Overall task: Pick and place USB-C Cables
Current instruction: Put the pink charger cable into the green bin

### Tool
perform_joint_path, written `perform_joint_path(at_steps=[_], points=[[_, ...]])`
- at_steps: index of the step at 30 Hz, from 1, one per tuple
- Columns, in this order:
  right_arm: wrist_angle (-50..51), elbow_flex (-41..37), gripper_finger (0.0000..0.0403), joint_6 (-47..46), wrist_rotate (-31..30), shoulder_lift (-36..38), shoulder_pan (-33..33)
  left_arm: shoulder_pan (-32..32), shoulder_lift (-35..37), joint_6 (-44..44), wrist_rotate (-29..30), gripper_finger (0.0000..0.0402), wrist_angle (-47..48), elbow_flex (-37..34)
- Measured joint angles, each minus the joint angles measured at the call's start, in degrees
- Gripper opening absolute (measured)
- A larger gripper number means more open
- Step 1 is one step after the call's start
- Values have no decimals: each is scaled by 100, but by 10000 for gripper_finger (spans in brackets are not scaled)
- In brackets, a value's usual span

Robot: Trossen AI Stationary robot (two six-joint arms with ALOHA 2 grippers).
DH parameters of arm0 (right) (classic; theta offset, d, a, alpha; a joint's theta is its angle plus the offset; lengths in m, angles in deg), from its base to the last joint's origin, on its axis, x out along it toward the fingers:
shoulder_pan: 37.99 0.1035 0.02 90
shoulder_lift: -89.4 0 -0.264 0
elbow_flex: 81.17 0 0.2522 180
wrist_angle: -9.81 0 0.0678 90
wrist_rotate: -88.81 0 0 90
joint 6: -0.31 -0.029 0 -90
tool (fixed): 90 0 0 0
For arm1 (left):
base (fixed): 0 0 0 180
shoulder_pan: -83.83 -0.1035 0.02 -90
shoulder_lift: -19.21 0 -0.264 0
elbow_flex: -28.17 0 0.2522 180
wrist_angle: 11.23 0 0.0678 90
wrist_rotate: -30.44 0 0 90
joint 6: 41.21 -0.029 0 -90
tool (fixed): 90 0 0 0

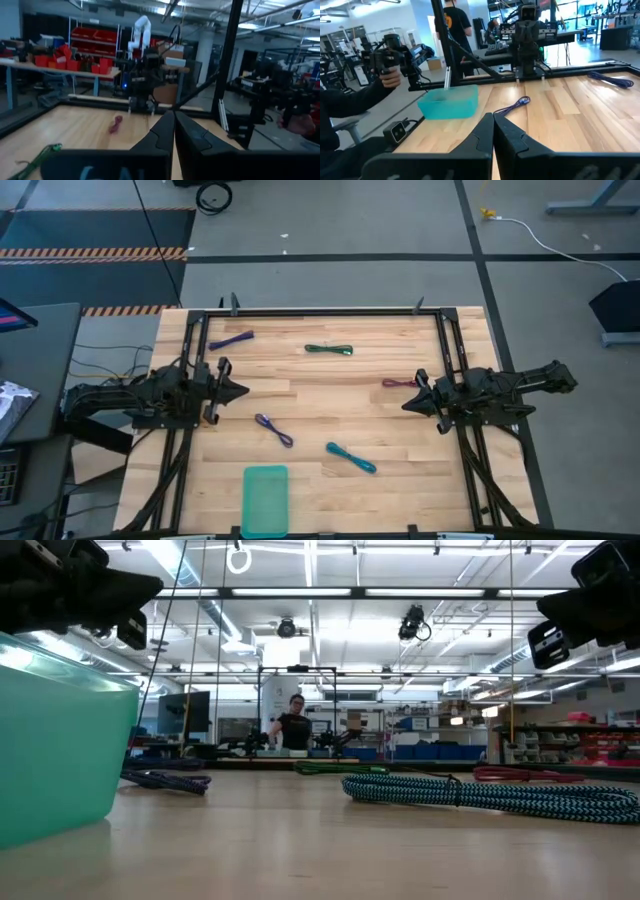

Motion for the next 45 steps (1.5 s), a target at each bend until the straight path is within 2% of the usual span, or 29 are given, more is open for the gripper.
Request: perform_joint_path(at_steps=[5,10,14,18,19,22,26,30,35,39,41,45], points=[[-587,0,12,-16,-10,-1,0,-112,-6,-279,383,25,512,218],[-1666,0,12,-311,-10,-1,0,-320,-5,-425,821,57,1461,593],[-2407,0,12,-660,-49,-1,0,-392,-3,-305,774,95,1621,692],[-2844,2,12,-929,-585,2,0,-386,-5,-299,704,125,1812,692],[-2861,0,12,-849,-714,0,-2,-386,-5,-299,704,131,1844,692],[-2810,97,14,246,-1223,-36,-72,-386,-4,-301,704,146,1865,692],[-2078,576,35,813,-1498,-311,-223,-386,0,-299,704,155,1803,696],[-1046,1416,88,1085,-1874,-993,-340,-386,-1,-297,704,156,1817,696],[1317,2897,167,853,-2500,-2297,-444,-386,-1,-300,704,156,1820,696],[3488,4075,200,496,-2982,-3679,-735,-386,-1,-302,704,156,1820,699],[4395,4494,205,287,-2897,-4332,-935,-386,0,-300,704,156,1822,699],[5559,4718,201,1,-2190,-5347,-1267,-386,-1,-302,704,156,1821,701]])
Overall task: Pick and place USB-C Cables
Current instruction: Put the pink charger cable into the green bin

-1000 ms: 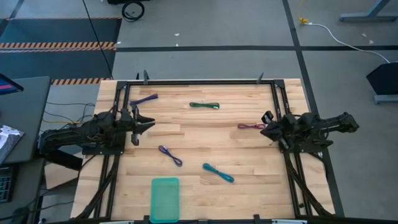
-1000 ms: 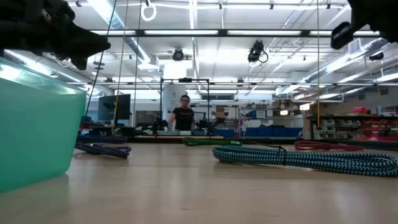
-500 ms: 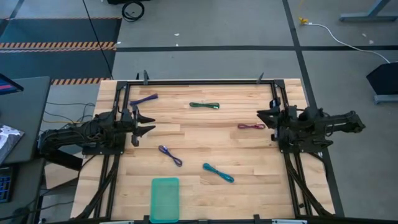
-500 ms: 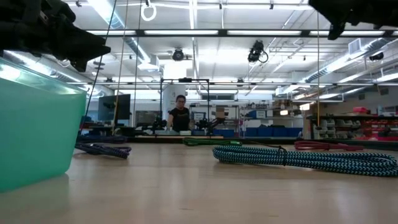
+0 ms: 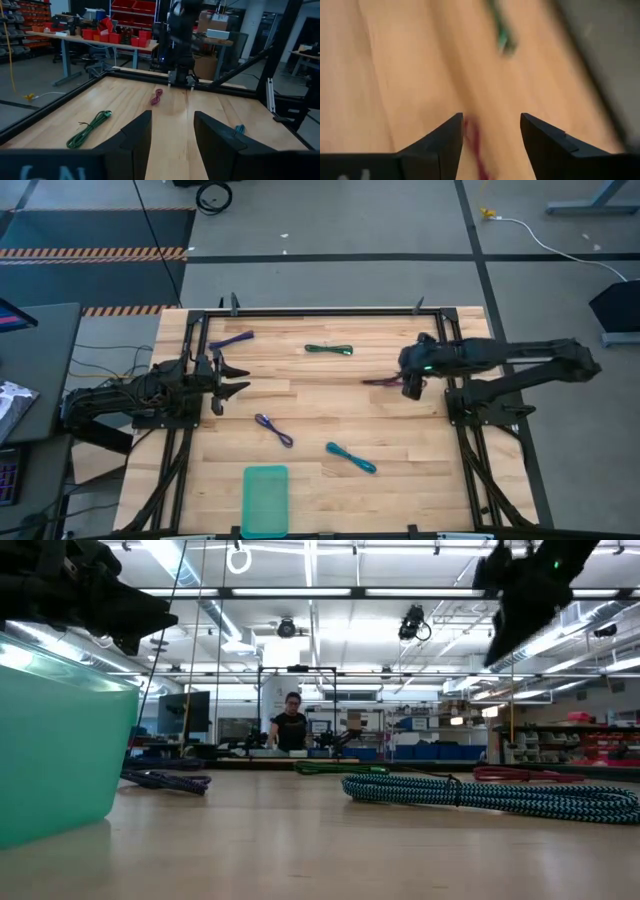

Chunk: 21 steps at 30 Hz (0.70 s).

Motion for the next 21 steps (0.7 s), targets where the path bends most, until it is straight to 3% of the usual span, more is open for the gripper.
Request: perform_joint_path(at_steps=[4,10,21], points=[[402,-204,194,14,308,-699,-237,0,0,0,0,156,-1,2],[82,-474,192,283,703,-1394,-579,0,0,0,0,156,0,2],[-556,-522,189,863,729,-2599,-1289,0,0,2,-2,156,0,4]])
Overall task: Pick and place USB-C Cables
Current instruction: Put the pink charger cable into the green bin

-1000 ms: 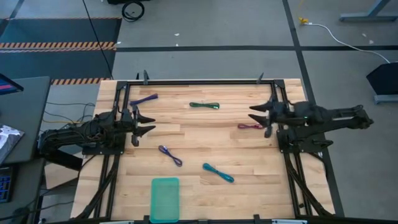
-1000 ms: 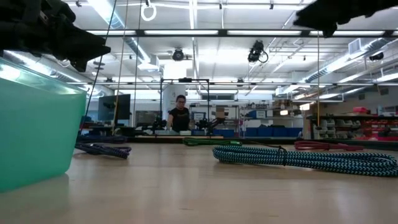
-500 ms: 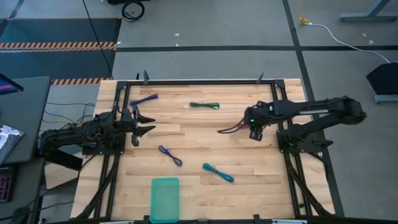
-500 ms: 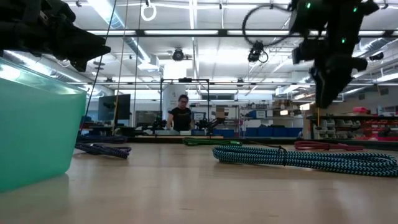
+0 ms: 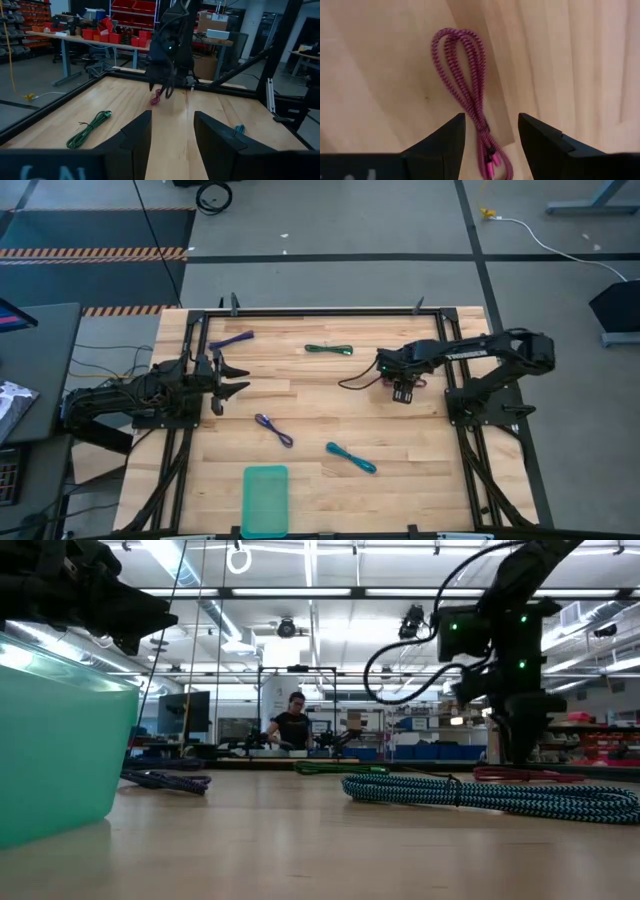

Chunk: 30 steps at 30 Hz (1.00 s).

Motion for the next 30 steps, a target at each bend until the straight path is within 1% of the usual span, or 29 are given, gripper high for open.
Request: perform_joint_path(at_steps=[6,13,15,20,26,30], points=[[-187,1,187,225,212,-315,-157,0,0,0,0,156,0,2],[-241,1,187,298,367,-419,-187,0,1,0,1,156,0,4],[-253,1,185,307,351,-417,-196,0,0,0,0,156,0,4],[-357,1,178,325,-11,-417,-330,0,0,0,2,156,0,4],[-494,1,163,277,13,-417,-606,0,0,0,1,156,0,4],[-552,1,143,198,106,-417,-755,0,0,0,2,156,0,4]])
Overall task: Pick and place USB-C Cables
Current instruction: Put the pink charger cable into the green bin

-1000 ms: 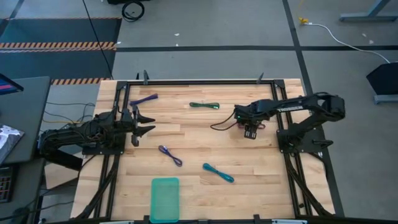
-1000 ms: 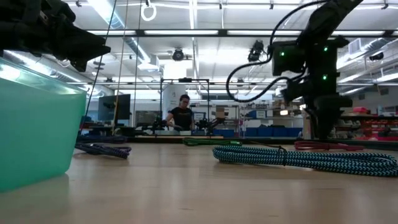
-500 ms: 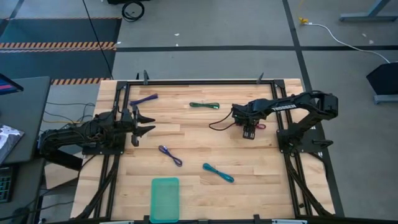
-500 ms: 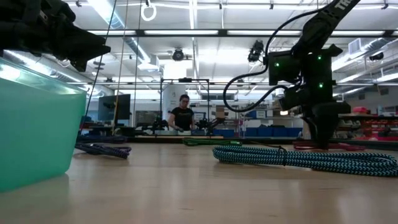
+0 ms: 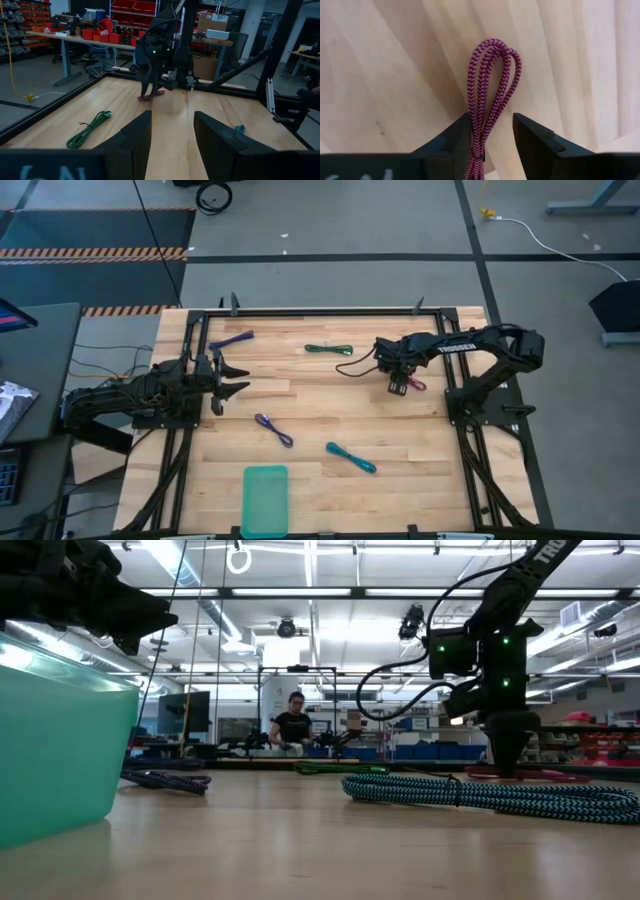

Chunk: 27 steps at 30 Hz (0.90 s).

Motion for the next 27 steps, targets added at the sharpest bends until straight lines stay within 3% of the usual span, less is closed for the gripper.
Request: perform_joint_path(at_steps=[8,12,17,24,27], points=[[36,51,18,-12,245,-397,-46,0,0,0,0,156,0,0],[118,173,17,-92,119,-354,218,1,0,0,-2,156,0,0],[63,830,17,11,503,-185,896,2,0,0,-5,156,0,0],[-95,1992,17,1326,371,-194,2418,2,2,0,-2,156,0,0],[-611,2389,17,1704,368,-192,2969,2,2,0,-2,156,-2,0]])
